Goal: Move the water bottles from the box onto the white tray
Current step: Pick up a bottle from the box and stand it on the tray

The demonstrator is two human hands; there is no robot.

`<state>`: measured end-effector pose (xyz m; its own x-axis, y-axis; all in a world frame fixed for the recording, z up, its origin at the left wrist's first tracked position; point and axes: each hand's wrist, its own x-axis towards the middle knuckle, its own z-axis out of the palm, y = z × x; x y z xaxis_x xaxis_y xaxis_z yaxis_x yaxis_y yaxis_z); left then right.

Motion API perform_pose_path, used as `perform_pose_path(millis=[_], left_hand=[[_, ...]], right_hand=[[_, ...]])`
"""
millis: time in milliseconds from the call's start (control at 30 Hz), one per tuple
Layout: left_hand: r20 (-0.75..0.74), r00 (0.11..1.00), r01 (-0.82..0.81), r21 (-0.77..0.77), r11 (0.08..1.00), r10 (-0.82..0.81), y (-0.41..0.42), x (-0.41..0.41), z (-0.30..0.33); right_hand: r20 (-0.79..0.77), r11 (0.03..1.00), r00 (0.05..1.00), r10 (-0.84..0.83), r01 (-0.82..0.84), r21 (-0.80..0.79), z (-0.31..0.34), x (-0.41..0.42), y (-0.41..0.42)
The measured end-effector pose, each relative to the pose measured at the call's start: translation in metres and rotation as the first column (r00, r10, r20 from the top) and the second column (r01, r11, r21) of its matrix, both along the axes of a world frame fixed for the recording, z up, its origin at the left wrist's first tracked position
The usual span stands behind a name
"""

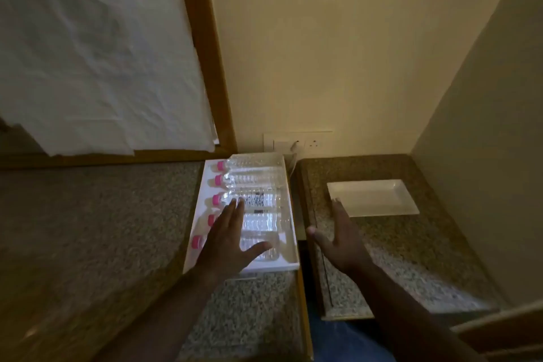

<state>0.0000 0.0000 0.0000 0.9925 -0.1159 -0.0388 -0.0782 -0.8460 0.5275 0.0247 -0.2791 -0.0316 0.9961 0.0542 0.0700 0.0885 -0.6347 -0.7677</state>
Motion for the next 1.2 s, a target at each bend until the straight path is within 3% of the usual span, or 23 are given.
perform_pose_path(millis=[100, 233, 467, 600, 733, 900, 1067, 1200], left_hand=[[-0.028, 0.999, 0.04, 0.199, 0.979, -0.035, 0.007, -0.005, -0.015], [0.072, 0.985, 0.113, 0.406, 0.907, -0.155, 0.011, -0.011, -0.019], [0.118, 0.97, 0.129, 0.493, 0.86, -0.213, 0.012, -0.002, -0.016], [0.069, 0.974, 0.156, 0.483, 0.862, -0.215, 0.028, 0.006, -0.015], [-0.107, 0.988, 0.142, 0.412, 0.9, -0.107, 0.038, 0.014, -0.017], [-0.155, 0.963, 0.267, 0.436, 0.86, -0.22, 0.044, 0.023, 0.0], [-0.136, 0.912, 0.397, 0.537, 0.744, -0.388, 0.033, 0.029, 0.035], [-0.185, 0.86, 0.497, 0.513, 0.7, -0.475, 0.008, 0.046, 0.07]], right_hand=[[-0.081, 0.987, 0.995, 0.061, -0.072, -0.147, -0.021, -0.006, -0.013], [-0.18, 0.908, 0.978, 0.103, -0.166, -0.384, -0.056, -0.016, -0.028], [-0.151, 0.729, 0.97, 0.191, -0.243, -0.64, -0.086, -0.026, -0.019], [-0.122, 0.733, 0.977, 0.173, -0.21, -0.647, -0.093, -0.03, -0.021], [-0.106, 0.748, 0.979, 0.173, -0.2, -0.633, -0.099, -0.029, -0.024], [-0.089, 0.763, 0.98, 0.18, -0.196, -0.616, -0.103, -0.028, -0.025], [-0.078, 0.778, 0.983, 0.164, -0.178, -0.602, -0.1, -0.029, -0.024], [-0.075, 0.797, 0.988, 0.136, -0.154, -0.583, -0.092, -0.023, -0.022]])
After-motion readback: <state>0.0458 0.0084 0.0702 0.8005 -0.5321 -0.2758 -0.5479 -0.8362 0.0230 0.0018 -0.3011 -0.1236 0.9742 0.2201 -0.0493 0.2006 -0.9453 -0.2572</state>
